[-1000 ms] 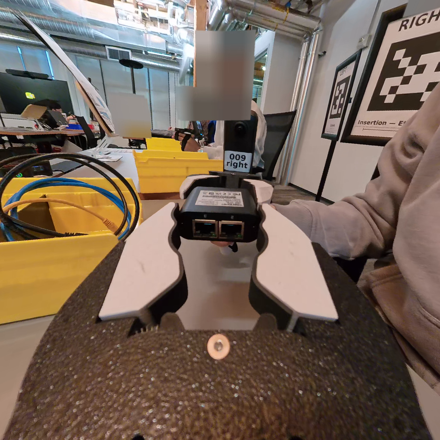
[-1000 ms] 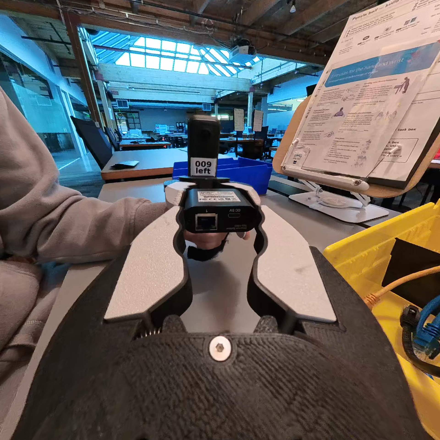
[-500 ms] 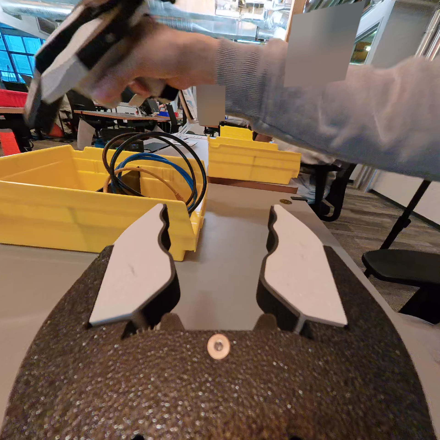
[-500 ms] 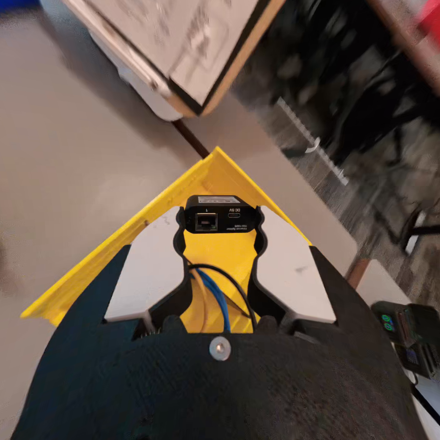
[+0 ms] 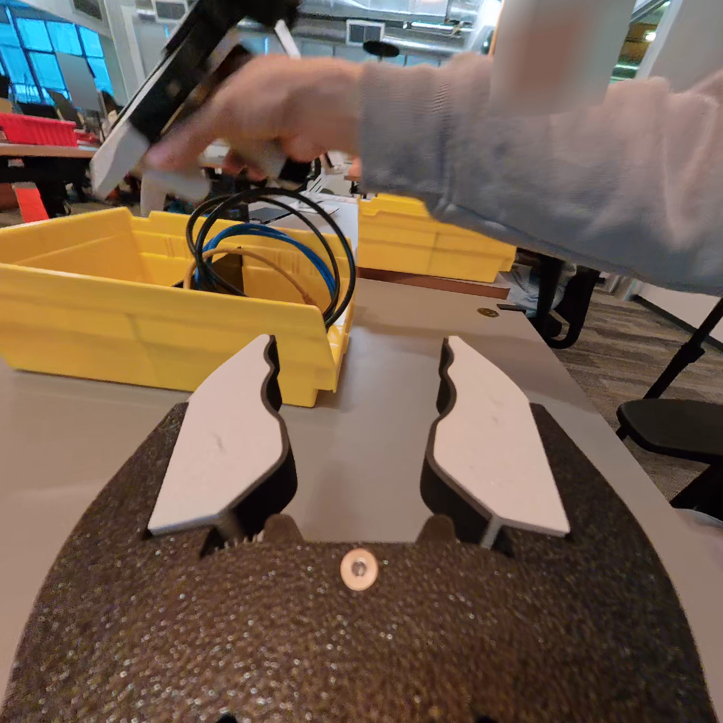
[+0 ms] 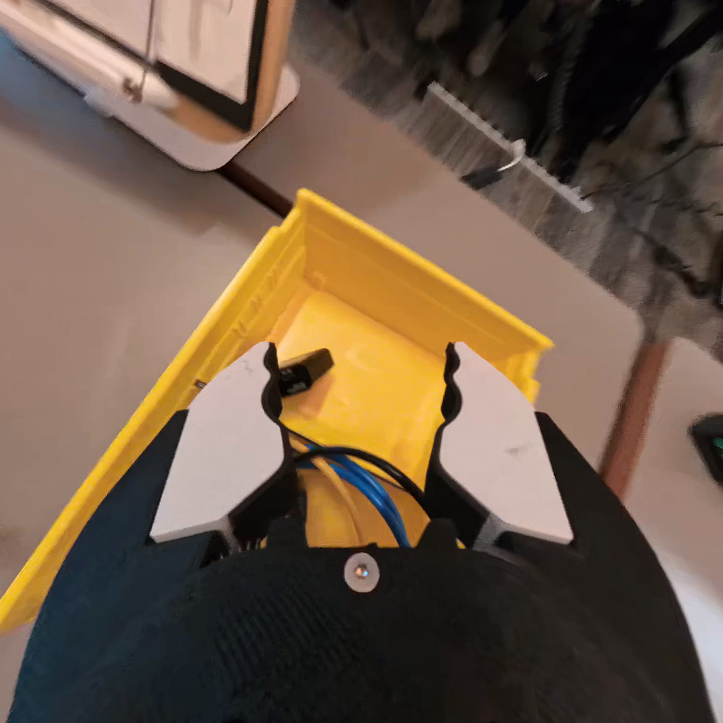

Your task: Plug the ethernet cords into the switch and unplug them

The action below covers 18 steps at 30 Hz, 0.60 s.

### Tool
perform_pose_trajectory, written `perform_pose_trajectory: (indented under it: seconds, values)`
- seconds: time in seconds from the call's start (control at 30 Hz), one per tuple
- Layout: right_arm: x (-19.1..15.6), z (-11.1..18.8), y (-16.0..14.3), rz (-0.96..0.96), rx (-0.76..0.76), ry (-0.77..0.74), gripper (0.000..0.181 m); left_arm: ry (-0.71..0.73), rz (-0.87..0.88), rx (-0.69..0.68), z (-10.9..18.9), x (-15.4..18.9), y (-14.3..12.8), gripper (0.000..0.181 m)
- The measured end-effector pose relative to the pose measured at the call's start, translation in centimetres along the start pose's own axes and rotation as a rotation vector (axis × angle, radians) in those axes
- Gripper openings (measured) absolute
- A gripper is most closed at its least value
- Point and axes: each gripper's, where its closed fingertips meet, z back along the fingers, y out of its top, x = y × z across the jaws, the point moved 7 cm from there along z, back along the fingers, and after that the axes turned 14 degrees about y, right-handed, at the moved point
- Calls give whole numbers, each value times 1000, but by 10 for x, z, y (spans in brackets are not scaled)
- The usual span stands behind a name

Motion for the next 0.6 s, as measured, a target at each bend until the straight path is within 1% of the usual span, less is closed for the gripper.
perform_pose_trajectory:
  seconds: [0.03,0.07,0.1,0.17,0.23,0.3,0.37,0.43,0.47,0.53,0.6]
  values:
    - [2,19,-2,-6,24,-69,85,6,9,-10,-1,-1,-1,78]
    - [4,40,-7,-27,44,-153,92,5,10,-13,-1,0,-1,78]
    - [5,62,-14,-51,74,-221,93,12,5,-15,-2,0,-1,78]
    - [1,100,-33,-125,172,-277,96,26,-18,-31,-2,0,-2,78]
    - [-2,133,-53,-215,307,-281,100,33,-33,-48,-4,1,-1,77]
    - [-11,158,-70,-316,482,-194,105,28,-36,-39,-4,4,1,77]
    - [-25,174,-91,-391,628,-82,113,23,-30,-44,-6,6,1,76]
    - [-41,186,-121,-439,754,-32,116,27,-38,-61,-9,10,1,75]
    - [-49,188,-142,-458,802,-44,116,42,-42,-64,-12,10,0,74]
    - [-60,184,-193,-523,786,-180,99,125,-26,-94,-19,10,-4,73]
    - [-76,172,-235,-542,759,-290,104,262,31,-158,-29,9,-2,74]
